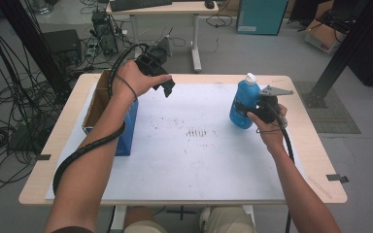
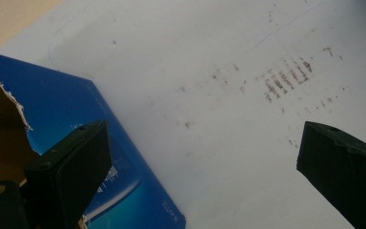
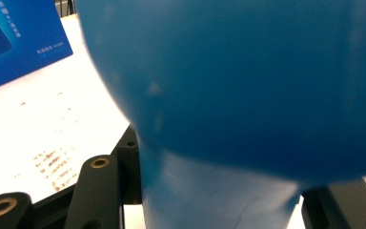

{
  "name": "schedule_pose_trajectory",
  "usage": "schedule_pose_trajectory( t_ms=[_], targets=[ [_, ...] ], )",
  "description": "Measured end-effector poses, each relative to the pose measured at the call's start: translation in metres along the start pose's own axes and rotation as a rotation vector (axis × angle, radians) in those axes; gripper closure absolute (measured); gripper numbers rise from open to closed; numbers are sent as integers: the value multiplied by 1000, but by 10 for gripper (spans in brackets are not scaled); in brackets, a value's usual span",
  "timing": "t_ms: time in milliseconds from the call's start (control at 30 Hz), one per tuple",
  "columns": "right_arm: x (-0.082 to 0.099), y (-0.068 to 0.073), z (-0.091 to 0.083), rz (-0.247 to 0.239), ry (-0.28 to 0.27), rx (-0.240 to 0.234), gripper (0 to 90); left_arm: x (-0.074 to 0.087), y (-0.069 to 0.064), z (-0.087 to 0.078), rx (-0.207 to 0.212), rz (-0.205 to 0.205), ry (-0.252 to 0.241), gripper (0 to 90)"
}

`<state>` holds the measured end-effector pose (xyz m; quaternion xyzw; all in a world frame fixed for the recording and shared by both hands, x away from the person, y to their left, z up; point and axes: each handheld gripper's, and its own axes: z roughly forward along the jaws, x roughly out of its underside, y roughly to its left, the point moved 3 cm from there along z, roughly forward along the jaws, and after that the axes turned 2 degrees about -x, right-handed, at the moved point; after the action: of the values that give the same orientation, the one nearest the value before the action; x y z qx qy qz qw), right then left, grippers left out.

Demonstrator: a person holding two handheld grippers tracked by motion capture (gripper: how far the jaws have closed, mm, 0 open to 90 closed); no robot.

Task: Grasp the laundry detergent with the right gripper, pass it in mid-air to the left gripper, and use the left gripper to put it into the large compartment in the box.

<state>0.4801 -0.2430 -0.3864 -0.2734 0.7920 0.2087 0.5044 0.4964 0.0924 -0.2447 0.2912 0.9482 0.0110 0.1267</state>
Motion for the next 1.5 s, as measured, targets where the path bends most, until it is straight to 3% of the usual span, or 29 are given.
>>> schedule_pose_trajectory(
  t_ms=[267,467,733,1133,1233,1500],
  targets=[
    [-18,15,10,7,51,-52,451,-4,0,-16,14,109,5,51],
    [-33,32,20,-10,42,-106,450,-8,-3,-28,33,176,-1,50],
    [-51,55,39,-52,45,-188,448,-13,-3,-43,21,248,-19,50],
    [-60,88,63,-77,50,-321,447,-17,-11,-48,9,421,12,52],
    [-62,97,69,-91,50,-356,447,-15,-14,-47,14,448,-5,52],
    [-59,122,84,-129,58,-462,445,-12,-18,-50,51,522,6,51]
  ],
)
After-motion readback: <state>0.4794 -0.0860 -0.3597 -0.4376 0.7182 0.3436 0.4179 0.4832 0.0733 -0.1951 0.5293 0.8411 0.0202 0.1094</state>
